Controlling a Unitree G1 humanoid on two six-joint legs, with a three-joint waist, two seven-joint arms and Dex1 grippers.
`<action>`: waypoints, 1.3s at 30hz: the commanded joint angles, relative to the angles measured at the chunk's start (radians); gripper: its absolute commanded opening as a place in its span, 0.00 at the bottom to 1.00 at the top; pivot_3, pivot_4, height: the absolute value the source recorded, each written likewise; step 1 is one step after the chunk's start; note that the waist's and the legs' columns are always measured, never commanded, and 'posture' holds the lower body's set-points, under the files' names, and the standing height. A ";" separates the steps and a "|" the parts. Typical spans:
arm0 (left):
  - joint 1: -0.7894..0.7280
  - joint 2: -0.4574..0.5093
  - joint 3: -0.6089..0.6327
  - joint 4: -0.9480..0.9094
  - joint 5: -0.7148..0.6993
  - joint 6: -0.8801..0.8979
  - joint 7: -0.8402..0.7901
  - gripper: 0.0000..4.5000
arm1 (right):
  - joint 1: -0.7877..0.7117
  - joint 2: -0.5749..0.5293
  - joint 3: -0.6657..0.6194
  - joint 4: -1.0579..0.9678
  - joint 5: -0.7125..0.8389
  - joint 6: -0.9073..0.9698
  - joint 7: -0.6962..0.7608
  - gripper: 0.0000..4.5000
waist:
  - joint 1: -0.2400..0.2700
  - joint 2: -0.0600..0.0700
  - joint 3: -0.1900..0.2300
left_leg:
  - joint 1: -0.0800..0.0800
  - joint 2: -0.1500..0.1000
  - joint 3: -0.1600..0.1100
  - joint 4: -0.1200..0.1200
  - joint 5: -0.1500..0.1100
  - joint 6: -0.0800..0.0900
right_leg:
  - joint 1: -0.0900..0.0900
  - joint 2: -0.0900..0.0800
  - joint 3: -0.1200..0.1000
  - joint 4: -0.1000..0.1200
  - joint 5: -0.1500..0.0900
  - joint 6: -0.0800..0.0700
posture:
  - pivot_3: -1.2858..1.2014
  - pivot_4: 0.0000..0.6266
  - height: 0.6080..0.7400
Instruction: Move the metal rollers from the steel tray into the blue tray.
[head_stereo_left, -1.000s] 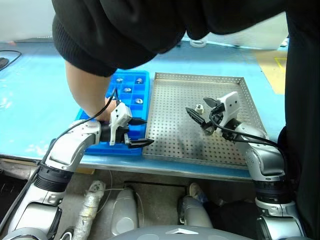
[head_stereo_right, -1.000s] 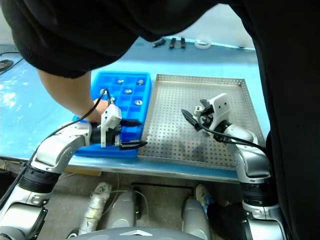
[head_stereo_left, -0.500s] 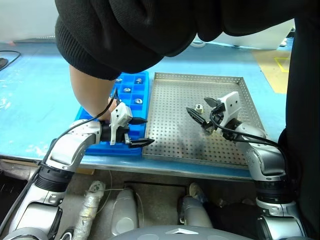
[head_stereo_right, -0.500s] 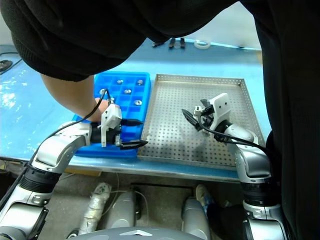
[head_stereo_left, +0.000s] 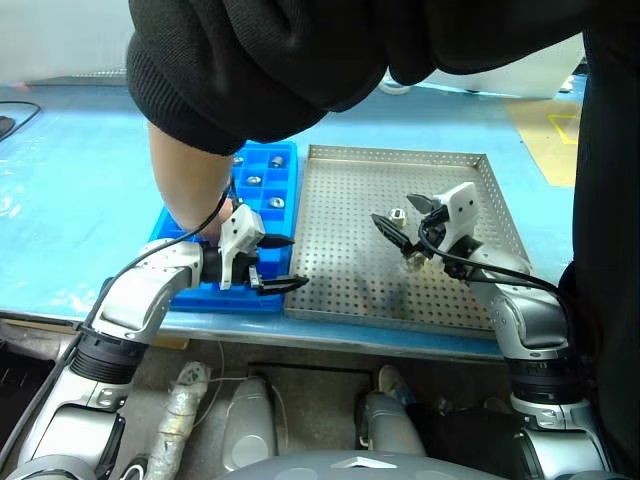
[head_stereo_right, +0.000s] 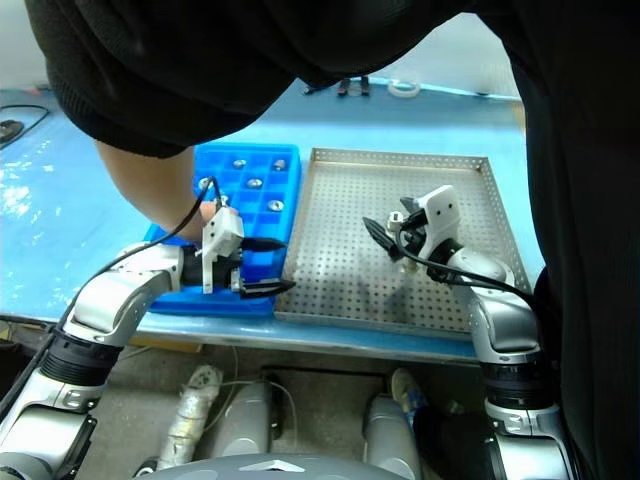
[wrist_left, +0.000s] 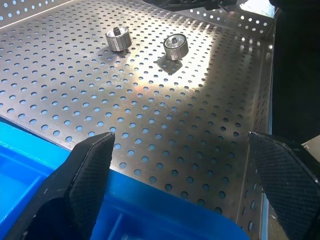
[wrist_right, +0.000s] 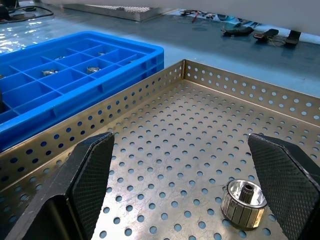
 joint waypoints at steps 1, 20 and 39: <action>-0.008 0.001 0.016 -0.015 0.000 -0.024 0.001 1.00 | -0.022 -0.008 -0.003 -0.012 -0.004 -0.022 0.001 1.00 | 0.000 0.000 0.000 | 0.000 0.000 0.000 0.000 0.000 0.000 | 0.000 0.000 0.000 0.000 0.000 0.000 | 0.51 0.24 1.00; 0.002 0.012 0.023 -0.026 -0.003 -0.023 0.004 1.00 | -0.023 0.000 0.006 -0.006 -0.010 -0.028 0.008 1.00 | 0.000 0.000 0.000 | 0.000 0.000 0.000 -0.001 0.000 0.000 | 0.000 0.000 0.000 -0.001 0.000 0.000 | 0.52 0.24 1.00; -0.006 0.008 0.021 -0.024 -0.001 -0.026 0.020 1.00 | -0.012 -0.011 0.004 -0.007 -0.008 -0.029 0.017 1.00 | 0.000 0.000 0.000 | 0.000 0.000 0.000 -0.002 0.000 0.000 | 0.000 0.000 0.000 -0.002 0.000 0.000 | 0.52 0.24 1.00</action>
